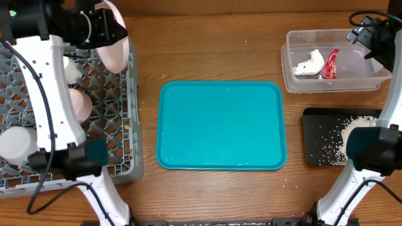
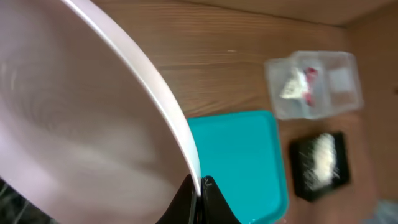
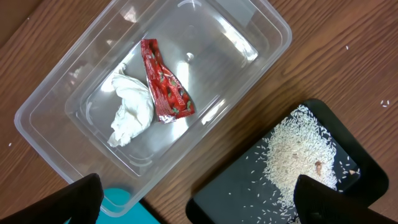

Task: Sort waste into correct bins and load items into the dishwasher
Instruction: 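Carry the plate left with the left gripper over the dish rack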

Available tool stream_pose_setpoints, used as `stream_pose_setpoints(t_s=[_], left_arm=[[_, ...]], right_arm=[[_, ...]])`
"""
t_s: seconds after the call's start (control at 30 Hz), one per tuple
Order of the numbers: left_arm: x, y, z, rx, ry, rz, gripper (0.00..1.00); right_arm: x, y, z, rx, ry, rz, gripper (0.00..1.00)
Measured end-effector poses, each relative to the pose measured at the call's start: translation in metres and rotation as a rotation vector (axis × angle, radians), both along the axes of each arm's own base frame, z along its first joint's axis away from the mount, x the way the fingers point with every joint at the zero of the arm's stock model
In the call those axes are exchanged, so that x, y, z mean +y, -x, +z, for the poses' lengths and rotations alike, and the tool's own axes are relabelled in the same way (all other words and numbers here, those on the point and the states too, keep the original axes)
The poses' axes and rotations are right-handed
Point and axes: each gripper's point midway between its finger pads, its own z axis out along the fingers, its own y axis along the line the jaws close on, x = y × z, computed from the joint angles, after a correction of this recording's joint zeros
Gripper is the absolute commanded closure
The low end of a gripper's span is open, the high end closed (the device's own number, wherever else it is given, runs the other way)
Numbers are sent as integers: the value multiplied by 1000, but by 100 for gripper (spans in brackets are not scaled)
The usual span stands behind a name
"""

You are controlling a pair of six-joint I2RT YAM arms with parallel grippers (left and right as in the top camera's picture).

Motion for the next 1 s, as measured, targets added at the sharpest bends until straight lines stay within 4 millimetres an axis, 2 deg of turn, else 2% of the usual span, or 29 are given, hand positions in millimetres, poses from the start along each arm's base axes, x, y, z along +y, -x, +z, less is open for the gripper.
stream_pose_setpoints(t_s=[0.17,0.4,0.6,0.77,0.83,0.93,1.0], left_arm=[[12,-16,-17,-28,117,-86,96],[37,-38,-60,34,238,-80,96],[44,-49,-99,119,316,-65,96],[42,-51,-102,116,345,-79,96],[42,-51,-102,117,345,-79,81],[42,-50,-101,133,359,-67,36],[44,-48,-101,153,372,-51,16]], right_arm=[[0,0,0,1,0,0,0],[0,0,0,0,0,0,0],[0,0,0,0,0,0,0],[0,0,0,1,1,1,0],[0,0,0,1,0,0,0],[0,0,0,0,0,0,0],[0,0,0,1,0,0,0]])
